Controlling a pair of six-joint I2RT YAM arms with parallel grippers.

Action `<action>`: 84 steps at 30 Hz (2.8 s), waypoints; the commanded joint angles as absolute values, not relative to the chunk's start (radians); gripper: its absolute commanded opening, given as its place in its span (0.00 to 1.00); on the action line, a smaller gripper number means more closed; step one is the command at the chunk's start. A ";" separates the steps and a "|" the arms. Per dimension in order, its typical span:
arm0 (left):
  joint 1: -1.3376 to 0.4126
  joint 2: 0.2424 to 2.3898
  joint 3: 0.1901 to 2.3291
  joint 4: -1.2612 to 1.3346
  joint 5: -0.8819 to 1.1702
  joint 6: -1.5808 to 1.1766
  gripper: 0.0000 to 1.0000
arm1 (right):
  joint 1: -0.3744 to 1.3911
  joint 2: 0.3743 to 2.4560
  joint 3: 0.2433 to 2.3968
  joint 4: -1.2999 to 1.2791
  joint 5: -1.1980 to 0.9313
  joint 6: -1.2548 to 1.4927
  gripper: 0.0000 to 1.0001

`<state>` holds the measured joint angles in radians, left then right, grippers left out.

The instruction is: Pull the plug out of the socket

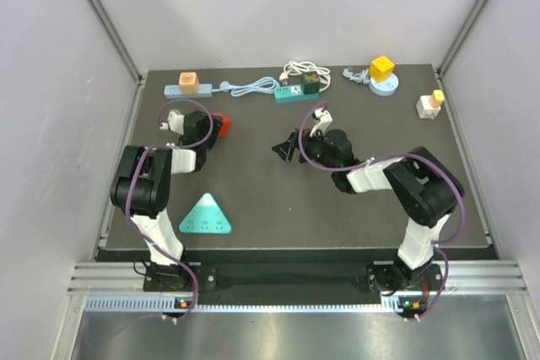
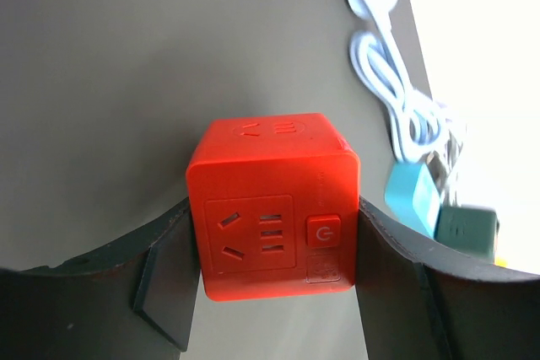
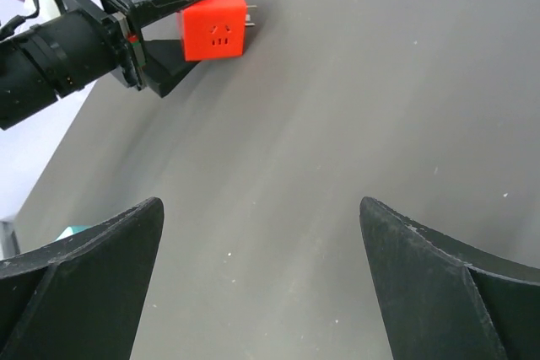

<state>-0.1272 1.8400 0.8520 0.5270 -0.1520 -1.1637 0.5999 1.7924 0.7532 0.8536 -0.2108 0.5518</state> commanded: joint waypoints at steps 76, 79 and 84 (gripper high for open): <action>-0.357 1.385 0.914 0.460 -0.377 -0.572 0.77 | 0.525 1.859 1.317 0.184 0.041 0.351 0.96; -0.350 1.445 0.959 0.512 -0.368 -0.546 0.77 | 0.508 1.943 1.451 0.160 0.044 0.327 0.95; -0.327 1.520 0.988 0.583 -0.322 -0.483 0.77 | 0.483 2.121 1.716 0.104 0.034 0.270 0.93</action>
<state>-0.3428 1.4971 0.9535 0.4664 -0.3405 -0.5499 0.5053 2.0369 1.5650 0.1673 0.0181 0.3408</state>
